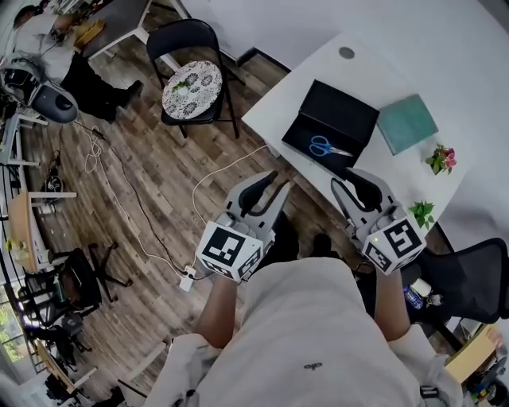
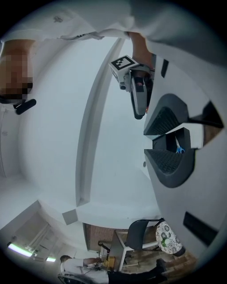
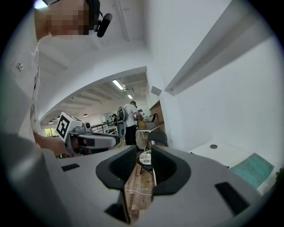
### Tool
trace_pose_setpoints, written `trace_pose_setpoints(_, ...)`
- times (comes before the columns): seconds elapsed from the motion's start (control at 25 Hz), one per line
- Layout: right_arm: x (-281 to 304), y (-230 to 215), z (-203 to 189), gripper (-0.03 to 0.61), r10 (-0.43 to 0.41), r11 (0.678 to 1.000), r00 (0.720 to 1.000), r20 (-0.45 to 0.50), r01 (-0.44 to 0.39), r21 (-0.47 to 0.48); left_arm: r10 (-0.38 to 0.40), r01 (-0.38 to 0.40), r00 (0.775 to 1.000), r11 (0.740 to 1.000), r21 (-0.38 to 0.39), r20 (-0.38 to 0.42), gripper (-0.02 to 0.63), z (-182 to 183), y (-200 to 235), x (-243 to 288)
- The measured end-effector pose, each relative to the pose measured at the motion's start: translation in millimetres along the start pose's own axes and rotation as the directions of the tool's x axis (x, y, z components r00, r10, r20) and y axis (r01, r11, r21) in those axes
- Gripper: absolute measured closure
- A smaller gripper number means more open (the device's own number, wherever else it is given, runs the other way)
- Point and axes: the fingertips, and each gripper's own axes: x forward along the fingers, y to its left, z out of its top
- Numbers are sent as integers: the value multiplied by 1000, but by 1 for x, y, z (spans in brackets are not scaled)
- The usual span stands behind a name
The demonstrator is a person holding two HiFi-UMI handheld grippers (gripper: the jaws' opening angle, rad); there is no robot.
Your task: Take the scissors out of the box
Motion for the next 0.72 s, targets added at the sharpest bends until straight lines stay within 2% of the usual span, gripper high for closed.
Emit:
trace_pose_setpoints(0.32, 42, -16, -22, 472, -115, 993, 989, -89, 113, -21, -106, 106, 994, 994, -4, -16, 506, 0, 41, 15)
trace_pose_setpoints(0.52, 57, -26, -33, 474, -192, 981, 970, -147, 191, -24, -159, 159, 987, 987, -8, -34, 506, 2, 62, 17)
trace_pose_setpoints(0.72, 76, -47, -57, 477, -227, 974, 953, -199, 219, -59, -183, 182, 982, 983, -17, -55, 506, -11, 79, 27)
